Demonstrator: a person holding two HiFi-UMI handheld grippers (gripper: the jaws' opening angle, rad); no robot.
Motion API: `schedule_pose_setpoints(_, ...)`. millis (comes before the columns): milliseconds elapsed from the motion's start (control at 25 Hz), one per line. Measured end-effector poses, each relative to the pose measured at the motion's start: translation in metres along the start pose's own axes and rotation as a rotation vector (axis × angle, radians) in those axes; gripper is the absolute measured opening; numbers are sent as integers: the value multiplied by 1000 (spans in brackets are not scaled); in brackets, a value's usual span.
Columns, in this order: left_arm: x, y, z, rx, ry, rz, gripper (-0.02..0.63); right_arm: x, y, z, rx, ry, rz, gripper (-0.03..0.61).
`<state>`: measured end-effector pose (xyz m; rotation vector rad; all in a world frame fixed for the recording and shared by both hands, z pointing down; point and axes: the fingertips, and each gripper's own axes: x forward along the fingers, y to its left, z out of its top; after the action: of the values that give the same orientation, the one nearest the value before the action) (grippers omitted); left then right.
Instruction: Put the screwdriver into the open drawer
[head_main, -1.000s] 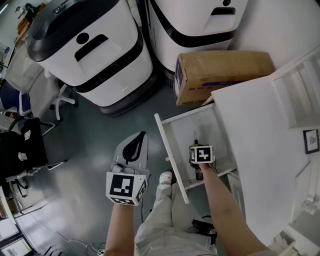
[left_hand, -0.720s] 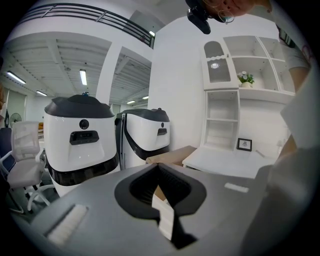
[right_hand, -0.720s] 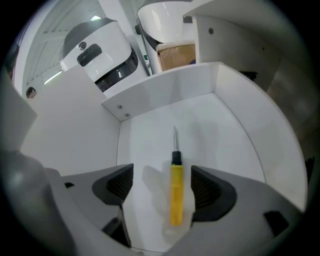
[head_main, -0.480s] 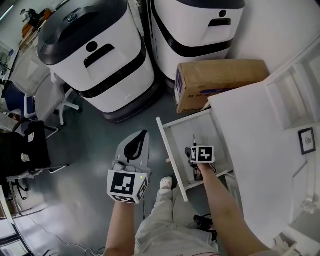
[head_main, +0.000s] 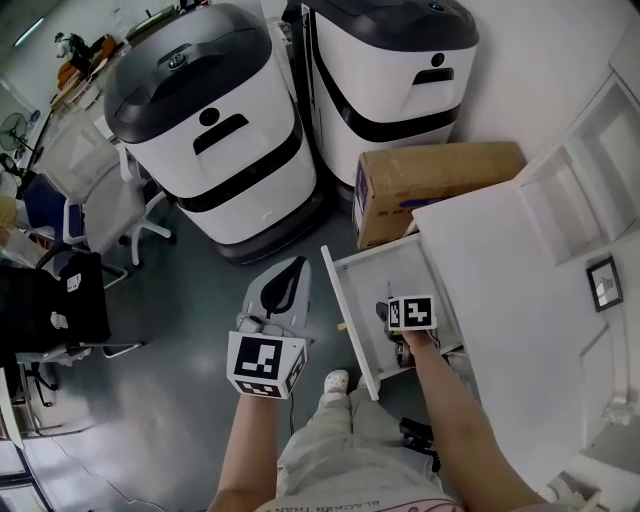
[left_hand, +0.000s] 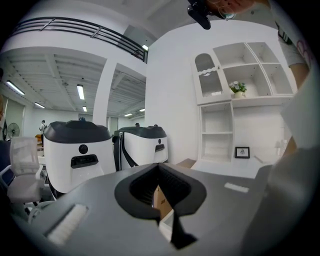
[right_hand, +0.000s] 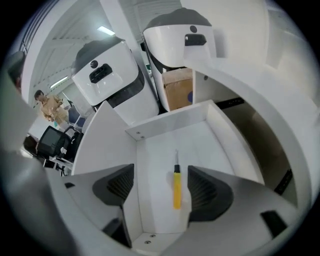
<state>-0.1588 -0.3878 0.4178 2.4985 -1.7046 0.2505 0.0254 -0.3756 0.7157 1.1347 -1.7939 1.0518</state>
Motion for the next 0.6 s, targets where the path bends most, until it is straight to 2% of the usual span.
schedule_pose_setpoints(360, -11, -10, 33, 9, -79, -7, 8, -52, 13, 19, -30, -76, 26, 339)
schedule_pose_setpoints(600, -22, -26, 50, 26, -123, -31, 8, -95, 26, 29, -79, -175, 41, 337)
